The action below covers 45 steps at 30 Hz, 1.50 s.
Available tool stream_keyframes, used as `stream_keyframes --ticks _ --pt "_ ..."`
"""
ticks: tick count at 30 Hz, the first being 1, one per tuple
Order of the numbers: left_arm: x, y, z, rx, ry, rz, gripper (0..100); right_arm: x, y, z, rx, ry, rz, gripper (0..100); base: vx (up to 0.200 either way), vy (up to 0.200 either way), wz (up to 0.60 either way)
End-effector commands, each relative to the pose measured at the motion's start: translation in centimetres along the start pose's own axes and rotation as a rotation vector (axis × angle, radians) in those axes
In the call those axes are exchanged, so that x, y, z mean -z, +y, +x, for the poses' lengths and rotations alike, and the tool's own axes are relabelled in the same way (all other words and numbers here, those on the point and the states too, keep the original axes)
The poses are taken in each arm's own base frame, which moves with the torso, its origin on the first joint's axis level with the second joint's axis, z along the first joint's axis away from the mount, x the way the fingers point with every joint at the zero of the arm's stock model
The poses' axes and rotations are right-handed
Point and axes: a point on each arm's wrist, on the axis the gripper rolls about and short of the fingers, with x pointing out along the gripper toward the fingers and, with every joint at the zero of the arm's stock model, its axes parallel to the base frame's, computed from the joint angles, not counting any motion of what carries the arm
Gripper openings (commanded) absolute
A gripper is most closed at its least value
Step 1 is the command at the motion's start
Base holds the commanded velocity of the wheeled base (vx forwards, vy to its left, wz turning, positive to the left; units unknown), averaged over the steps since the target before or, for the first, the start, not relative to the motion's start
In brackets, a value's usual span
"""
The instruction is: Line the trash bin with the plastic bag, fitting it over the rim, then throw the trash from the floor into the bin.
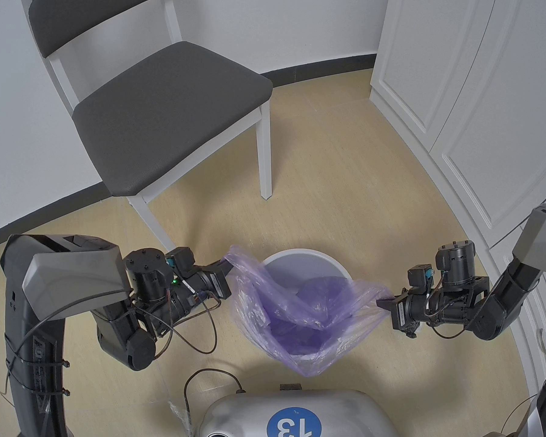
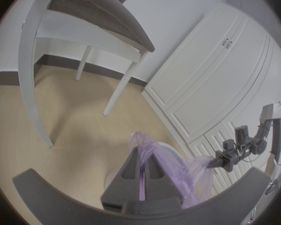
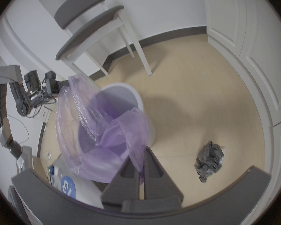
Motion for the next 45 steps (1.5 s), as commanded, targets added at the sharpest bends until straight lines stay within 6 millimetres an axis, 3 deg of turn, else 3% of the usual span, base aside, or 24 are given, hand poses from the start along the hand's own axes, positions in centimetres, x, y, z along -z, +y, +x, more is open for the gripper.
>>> stream_keyframes --ticks 1,9,18,34,39,45 --pt "-0.1 -0.1 -1.3 0.015 0.037 -0.006 0 -1.0 -0.7 -1.8 0.023 -0.014 -0.036 0 0.000 0.000 0.00" --pt "0.3 -0.1 -1.6 -0.005 0.094 -0.004 0 -0.3 -0.7 -1.6 0.019 0.034 -0.069 0 0.000 0.000 0.00" --pt "4.4 1.4 -0.8 -0.007 0.149 0.090 0 0.9 -1.3 0.7 0.016 0.036 -0.070 0 0.000 0.000 0.00" --pt "2.8 2.5 -0.6 -0.031 0.088 0.137 0 1.9 -2.3 1.2 0.033 0.042 -0.084 0 0.000 0.000 0.00" --pt "2.0 4.4 -0.6 -0.072 0.052 0.137 0 3.5 -3.0 2.3 0.034 0.090 -0.120 0 0.000 0.000 0.00" --pt "2.9 5.9 -0.4 -0.101 0.063 0.127 0 4.1 -4.2 1.9 0.059 0.108 -0.173 0 0.000 0.000 0.00"
